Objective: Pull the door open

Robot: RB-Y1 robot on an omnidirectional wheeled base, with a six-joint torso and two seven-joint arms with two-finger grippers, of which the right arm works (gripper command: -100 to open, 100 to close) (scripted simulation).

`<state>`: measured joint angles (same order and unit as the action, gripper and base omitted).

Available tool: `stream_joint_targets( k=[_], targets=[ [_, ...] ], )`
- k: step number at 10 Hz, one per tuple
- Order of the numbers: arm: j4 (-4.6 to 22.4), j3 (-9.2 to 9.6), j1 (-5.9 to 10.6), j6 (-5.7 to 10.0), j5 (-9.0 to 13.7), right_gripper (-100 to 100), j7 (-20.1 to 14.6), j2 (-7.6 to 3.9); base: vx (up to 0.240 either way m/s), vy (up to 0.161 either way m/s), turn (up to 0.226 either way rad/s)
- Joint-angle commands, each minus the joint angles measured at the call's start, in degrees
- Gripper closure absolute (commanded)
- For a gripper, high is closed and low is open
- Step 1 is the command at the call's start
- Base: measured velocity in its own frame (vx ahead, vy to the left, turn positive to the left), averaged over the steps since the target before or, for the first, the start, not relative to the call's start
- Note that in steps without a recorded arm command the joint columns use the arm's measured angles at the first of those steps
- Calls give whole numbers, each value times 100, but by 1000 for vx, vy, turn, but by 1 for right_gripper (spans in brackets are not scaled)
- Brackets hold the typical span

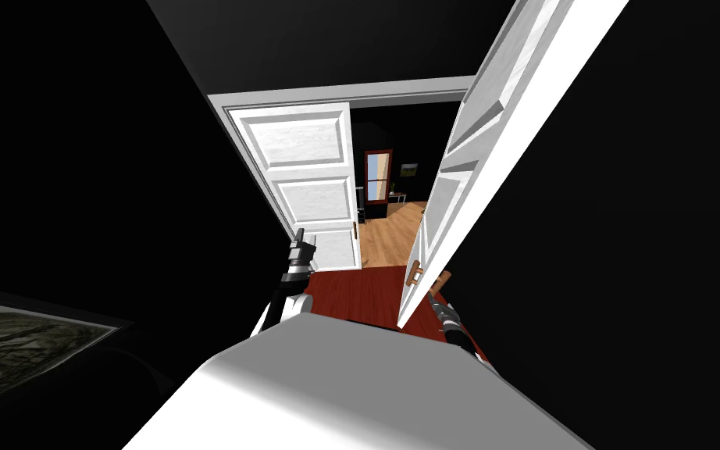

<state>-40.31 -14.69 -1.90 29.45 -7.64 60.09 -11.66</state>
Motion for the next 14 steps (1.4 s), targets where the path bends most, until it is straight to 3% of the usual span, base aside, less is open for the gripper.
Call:
stream_joint_targets(
  k=[1,2,3,4,5,7,9,11,14],
  targets=[
    [-215,10,-24,26,-11,-100,-45,-44,-1,-26,11],
    [-215,10,-24,26,-11,-100,-45,-44,10,-1,-13],
    [-229,116,-32,224,-171,-100,-86,-76,-26,-56,-13],
    [-229,116,-32,224,-171,-100,-86,-76,-29,-67,26],
    [-237,169,-36,323,-252,-100,-107,-92,-20,-61,8],
    [-237,169,-36,323,-252,-100,-107,-92,-9,-34,0],
    [-252,284,-45,539,-426,-100,-152,-127,-22,-57,0],
    [-252,284,-45,539,-426,-100,-152,-127,-16,-40,15],
    [-276,461,-58,872,-695,-100,-222,-181,-21,-72,6]
  ],
)
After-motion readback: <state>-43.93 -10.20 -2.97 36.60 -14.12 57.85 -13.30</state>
